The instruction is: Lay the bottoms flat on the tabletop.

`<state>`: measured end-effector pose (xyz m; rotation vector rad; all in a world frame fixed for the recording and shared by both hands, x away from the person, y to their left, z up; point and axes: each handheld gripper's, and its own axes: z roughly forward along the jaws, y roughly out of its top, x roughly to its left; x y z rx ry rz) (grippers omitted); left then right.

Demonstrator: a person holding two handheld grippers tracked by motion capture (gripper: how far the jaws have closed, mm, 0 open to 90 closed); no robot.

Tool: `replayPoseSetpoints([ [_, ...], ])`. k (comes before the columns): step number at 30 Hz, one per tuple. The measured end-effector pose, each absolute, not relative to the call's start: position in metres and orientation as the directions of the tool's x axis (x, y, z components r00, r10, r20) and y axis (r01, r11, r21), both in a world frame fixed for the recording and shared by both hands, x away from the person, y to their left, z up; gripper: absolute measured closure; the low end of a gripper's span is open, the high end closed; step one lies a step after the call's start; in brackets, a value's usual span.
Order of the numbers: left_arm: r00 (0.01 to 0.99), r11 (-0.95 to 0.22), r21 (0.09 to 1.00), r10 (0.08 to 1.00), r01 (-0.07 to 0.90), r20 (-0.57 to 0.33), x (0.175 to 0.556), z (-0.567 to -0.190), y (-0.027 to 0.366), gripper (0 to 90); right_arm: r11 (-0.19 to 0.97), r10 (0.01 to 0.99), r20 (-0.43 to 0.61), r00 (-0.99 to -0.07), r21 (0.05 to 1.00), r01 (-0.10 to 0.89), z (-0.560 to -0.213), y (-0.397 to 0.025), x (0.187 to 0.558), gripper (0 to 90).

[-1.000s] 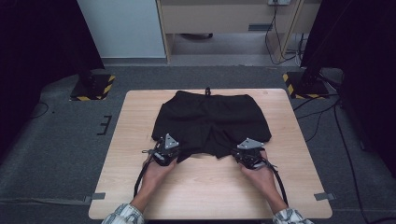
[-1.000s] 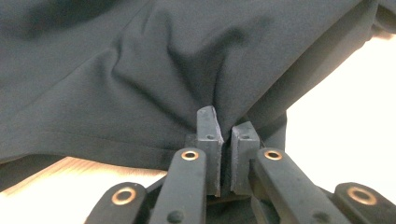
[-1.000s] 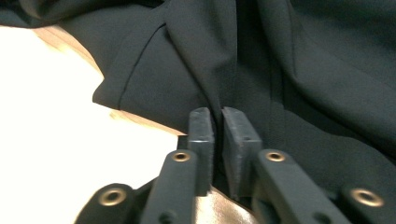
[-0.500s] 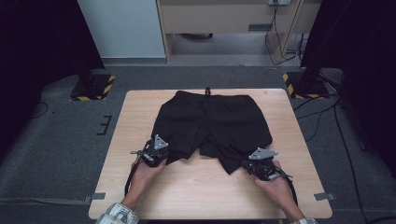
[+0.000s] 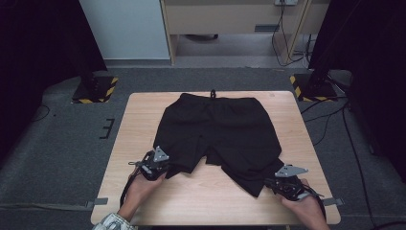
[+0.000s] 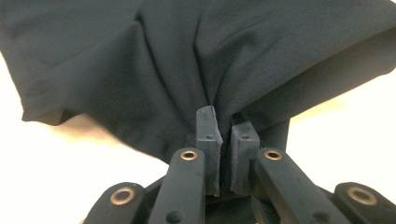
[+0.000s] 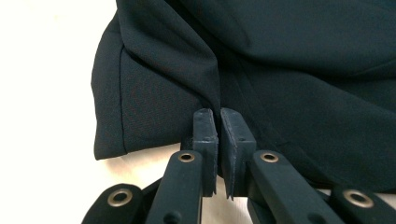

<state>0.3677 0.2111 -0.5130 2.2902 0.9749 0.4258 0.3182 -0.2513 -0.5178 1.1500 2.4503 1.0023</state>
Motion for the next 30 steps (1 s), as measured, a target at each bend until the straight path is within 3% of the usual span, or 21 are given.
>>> replayPoseSetpoints([
  [3, 0.690, -0.554, 0.635, 0.722, 0.539, 0.044, 0.355, -0.513, 0.213, 83.3, 0.444, 0.759, 0.053, -0.649, 0.687, 0.575, -0.516, -0.256, 0.314, 80.6],
  [5, 0.697, -0.559, 0.632, 0.716, 0.537, 0.040, 0.346, -0.510, 0.215, 81.7, 0.414, 0.772, 0.063, -0.633, 0.705, 0.575, -0.513, -0.258, 0.315, 73.0],
  [8, 0.692, -0.548, 0.649, 0.720, 0.527, 0.046, 0.336, -0.506, 0.216, 69.5, 0.395, 0.781, 0.057, -0.621, 0.725, 0.564, -0.510, -0.258, 0.316, 62.5],
  [15, 0.669, -0.471, 0.750, 0.741, 0.464, 0.052, 0.333, -0.492, 0.208, 35.5, 0.346, 0.789, 0.074, -0.609, 0.766, 0.542, -0.505, -0.247, 0.323, 47.8],
  [19, 0.666, -0.434, 0.768, 0.746, 0.471, 0.012, 0.347, -0.497, 0.195, 26.6, 0.317, 0.773, 0.084, -0.628, 0.807, 0.498, -0.500, -0.232, 0.327, 39.8],
  [23, 0.688, -0.464, 0.750, 0.725, 0.471, 0.017, 0.365, -0.508, 0.173, 25.5, 0.323, 0.732, 0.086, -0.676, 0.830, 0.455, -0.503, -0.212, 0.334, 33.0],
  [26, 0.705, -0.512, 0.713, 0.708, 0.479, 0.035, 0.372, -0.518, 0.162, 25.8, 0.364, 0.718, 0.058, -0.694, 0.819, 0.444, -0.509, -0.197, 0.341, 38.6],
  [30, 0.721, -0.540, 0.695, 0.692, 0.475, 0.045, 0.371, -0.519, 0.165, 45.8, 0.425, 0.722, 0.022, -0.691, 0.774, 0.469, -0.520, -0.184, 0.349, 66.6],
])
